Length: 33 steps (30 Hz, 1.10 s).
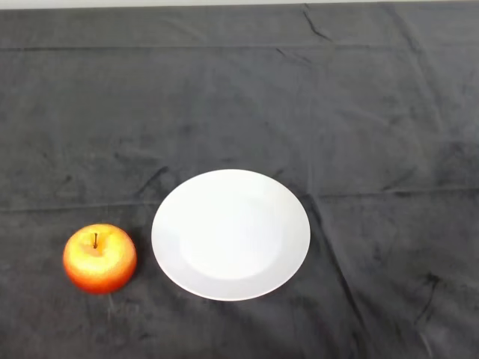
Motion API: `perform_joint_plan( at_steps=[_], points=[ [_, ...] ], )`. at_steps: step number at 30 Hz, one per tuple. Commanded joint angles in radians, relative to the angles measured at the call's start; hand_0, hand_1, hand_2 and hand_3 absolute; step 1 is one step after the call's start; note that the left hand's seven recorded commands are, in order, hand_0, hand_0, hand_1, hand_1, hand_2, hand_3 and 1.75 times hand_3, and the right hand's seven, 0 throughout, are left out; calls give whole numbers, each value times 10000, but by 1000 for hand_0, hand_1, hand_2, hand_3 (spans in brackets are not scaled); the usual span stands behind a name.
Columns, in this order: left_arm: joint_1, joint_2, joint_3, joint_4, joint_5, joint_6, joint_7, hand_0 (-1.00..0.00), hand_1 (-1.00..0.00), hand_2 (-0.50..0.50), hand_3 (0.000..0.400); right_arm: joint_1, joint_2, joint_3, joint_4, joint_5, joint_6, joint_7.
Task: Move the apple to the plate
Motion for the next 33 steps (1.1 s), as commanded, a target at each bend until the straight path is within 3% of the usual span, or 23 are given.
perform_joint_plan(
  at_steps=[1,21,33],
  points=[
    [-463,347,21,455,156,133,-74,0,0,0,0,-273,-238,-184,-169,136,-89,-29],
    [-1078,575,215,404,-209,660,-904,0,0,0,0,-271,-236,-184,-173,134,-89,-30],
    [-1316,567,637,149,-775,222,-1600,0,0,0,0,-271,-236,-184,-175,134,-88,-31]
  ],
)
